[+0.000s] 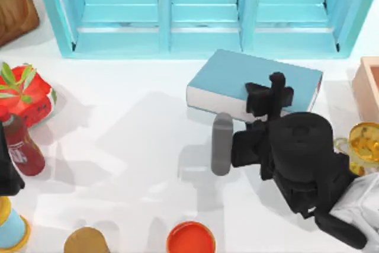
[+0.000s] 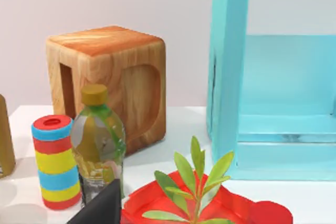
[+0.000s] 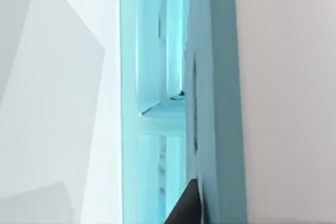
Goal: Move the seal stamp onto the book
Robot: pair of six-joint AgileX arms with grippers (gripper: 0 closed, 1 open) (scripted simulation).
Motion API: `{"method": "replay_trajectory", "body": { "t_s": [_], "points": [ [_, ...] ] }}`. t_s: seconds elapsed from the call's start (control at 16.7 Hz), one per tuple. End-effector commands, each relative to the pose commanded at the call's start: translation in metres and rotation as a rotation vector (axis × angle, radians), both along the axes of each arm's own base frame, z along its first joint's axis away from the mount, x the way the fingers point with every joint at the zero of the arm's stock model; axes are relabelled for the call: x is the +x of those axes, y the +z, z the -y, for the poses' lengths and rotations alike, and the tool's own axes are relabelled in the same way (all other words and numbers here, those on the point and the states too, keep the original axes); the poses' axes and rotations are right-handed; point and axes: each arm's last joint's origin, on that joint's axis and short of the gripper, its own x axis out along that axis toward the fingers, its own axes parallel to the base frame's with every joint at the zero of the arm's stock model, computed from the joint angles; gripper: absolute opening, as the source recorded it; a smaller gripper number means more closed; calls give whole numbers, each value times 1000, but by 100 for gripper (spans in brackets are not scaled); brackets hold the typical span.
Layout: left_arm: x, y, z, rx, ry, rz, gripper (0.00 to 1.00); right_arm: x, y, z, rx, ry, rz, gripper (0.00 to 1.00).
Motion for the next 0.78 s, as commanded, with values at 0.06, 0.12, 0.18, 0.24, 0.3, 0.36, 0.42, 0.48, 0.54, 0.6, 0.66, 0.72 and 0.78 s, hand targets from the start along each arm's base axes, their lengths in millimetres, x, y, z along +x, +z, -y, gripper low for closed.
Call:
{"method": "replay_trajectory", "body": {
  "t_s": [0.06,0.12,0.18,0.24,0.3,0.36,0.42,0.48,0.54,0.6,0.66,0.72,0.78],
  "points": [
    [0,0,0,0,0,0,100,0,0,0,1,0,1,0],
    [0,0,0,0,0,0,100,-1,1,0,1,-1,3,0],
    [0,0,0,0,0,0,100,-2,2,1,2,-1,4,0],
    [0,0,0,0,0,0,100,-2,2,1,3,-2,6,0],
    [0,0,0,0,0,0,100,-3,3,1,4,-2,8,0],
    [0,0,0,0,0,0,100,-3,4,1,5,-3,10,0],
    [0,0,0,0,0,0,100,-4,4,2,5,-3,11,0],
    [0,0,0,0,0,0,100,-4,4,2,5,-3,11,0],
    [0,0,0,0,0,0,100,-4,4,2,5,-3,11,0],
    [0,0,0,0,0,0,100,-3,2,2,2,-6,3,0],
    [0,0,0,0,0,0,100,-3,1,2,-1,-6,3,0],
    [0,0,0,0,0,0,100,-3,-2,2,-6,-5,2,0],
    [0,0,0,0,0,0,100,-3,-7,1,-6,-5,0,0]
  ]
}}
